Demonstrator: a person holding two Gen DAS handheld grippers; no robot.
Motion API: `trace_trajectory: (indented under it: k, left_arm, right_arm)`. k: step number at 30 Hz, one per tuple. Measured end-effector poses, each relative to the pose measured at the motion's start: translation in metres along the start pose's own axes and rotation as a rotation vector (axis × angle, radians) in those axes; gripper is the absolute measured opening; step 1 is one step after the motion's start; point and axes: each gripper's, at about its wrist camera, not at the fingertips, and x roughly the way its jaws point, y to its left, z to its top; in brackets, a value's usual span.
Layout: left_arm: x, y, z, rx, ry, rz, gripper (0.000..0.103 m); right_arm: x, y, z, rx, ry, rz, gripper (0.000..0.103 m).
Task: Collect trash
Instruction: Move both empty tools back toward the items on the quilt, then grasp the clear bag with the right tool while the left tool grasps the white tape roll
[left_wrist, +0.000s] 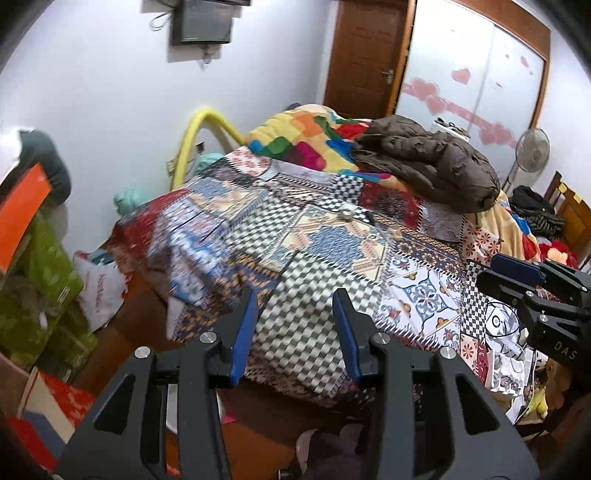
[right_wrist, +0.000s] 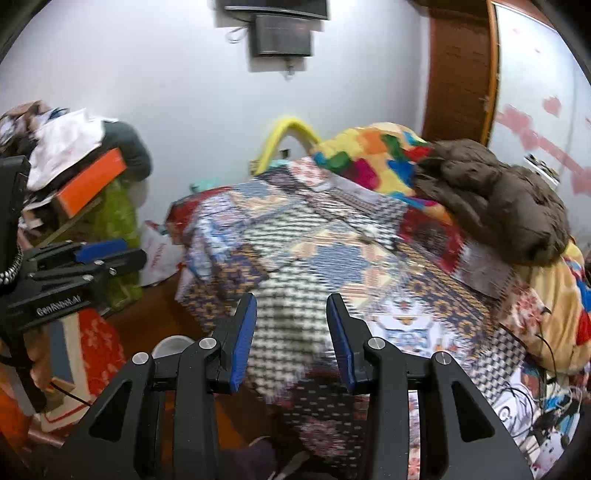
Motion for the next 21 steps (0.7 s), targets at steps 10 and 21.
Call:
trace_trajectory:
  k: [10,21]
  left_arm:
    - [0.078,-0.041,0.044,0.051,0.033,-0.036,0.062]
    - [0.199,-0.062,0.068,0.099,0.103,-0.076,0.062]
  right_arm:
    - [0.041,-0.089,-0.002,0.084,0.064,-0.109,0.068]
    - [0.157,-0.185,0.002,0.315,0.167,-0.059,0.068]
